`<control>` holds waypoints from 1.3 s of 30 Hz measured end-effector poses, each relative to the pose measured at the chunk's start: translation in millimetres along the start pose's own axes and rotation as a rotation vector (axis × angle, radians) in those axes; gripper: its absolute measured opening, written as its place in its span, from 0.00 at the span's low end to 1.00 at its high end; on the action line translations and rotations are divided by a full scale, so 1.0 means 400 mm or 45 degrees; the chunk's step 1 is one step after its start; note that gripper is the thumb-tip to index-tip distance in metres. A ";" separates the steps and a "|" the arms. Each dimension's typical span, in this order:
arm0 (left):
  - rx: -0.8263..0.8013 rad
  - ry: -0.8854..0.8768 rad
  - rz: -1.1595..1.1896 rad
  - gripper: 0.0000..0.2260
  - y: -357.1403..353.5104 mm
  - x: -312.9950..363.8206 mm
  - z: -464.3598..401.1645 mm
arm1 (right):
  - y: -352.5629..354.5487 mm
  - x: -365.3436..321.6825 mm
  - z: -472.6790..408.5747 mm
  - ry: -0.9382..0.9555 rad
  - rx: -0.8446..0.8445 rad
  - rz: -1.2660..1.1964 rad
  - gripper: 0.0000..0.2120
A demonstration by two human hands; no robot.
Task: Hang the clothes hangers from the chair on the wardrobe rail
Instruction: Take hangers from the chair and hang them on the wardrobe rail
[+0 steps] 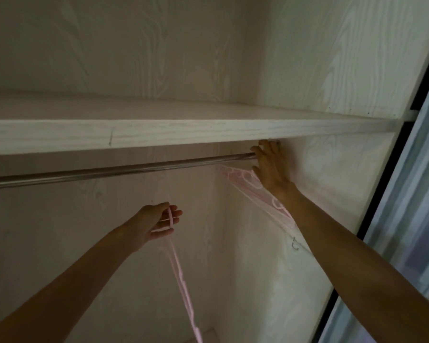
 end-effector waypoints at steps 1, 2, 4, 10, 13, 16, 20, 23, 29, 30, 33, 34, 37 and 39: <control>0.000 0.007 -0.006 0.11 -0.004 -0.002 -0.003 | -0.007 0.013 -0.003 -0.014 -0.025 0.009 0.25; -0.006 0.012 -0.013 0.10 -0.008 -0.005 -0.005 | -0.010 0.023 -0.004 -0.036 -0.045 0.016 0.25; -0.016 0.024 -0.050 0.10 -0.019 -0.011 -0.011 | -0.011 0.038 -0.005 -0.067 -0.065 0.068 0.24; 0.014 -0.012 -0.327 0.12 -0.076 -0.004 -0.012 | 0.035 -0.024 0.067 -0.066 0.062 -0.321 0.23; -0.069 -0.022 -0.262 0.11 -0.127 0.005 -0.010 | 0.093 -0.126 0.176 -0.118 -0.471 -0.991 0.19; -0.051 -0.103 -0.291 0.13 -0.194 0.018 -0.007 | 0.154 -0.202 0.299 0.015 -1.188 -1.280 0.24; -0.140 -0.188 -0.260 0.16 -0.274 0.042 0.007 | 0.111 -0.181 0.345 -0.250 -1.027 -1.455 0.21; -0.048 -0.528 -0.623 0.19 -0.289 0.092 0.009 | 0.105 -0.133 0.327 -0.407 -0.777 -1.417 0.15; 0.656 -1.238 -1.928 0.24 -0.171 0.156 -0.018 | 0.144 -0.058 0.263 -0.417 -0.475 -1.239 0.16; 0.650 -1.136 -2.009 0.26 -0.153 0.146 -0.033 | 0.147 -0.056 0.245 -0.413 -0.409 -1.225 0.16; 0.697 -1.085 -2.061 0.29 -0.125 0.110 -0.050 | 0.158 -0.071 0.196 -0.399 -0.333 -1.171 0.14; 0.720 -1.120 -2.048 0.29 -0.122 0.104 -0.049 | 0.155 -0.079 0.180 -0.394 -0.354 -1.147 0.14; 0.775 -1.138 -2.053 0.27 -0.129 0.102 -0.049 | 0.133 -0.093 0.140 -0.428 -0.392 -1.132 0.15; 0.796 -1.094 -2.111 0.26 -0.137 0.107 -0.049 | 0.118 -0.105 0.115 -0.425 -0.402 -1.059 0.15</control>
Point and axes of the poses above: each hand's wrist, its own z-axis away from the middle knuckle, its own y-axis out of the back of the hand, x = y × z, the point moved 2 cm from there along -z, towards the middle knuckle, and after that the axes turned 4 degrees about z, right-handed, at the moved point
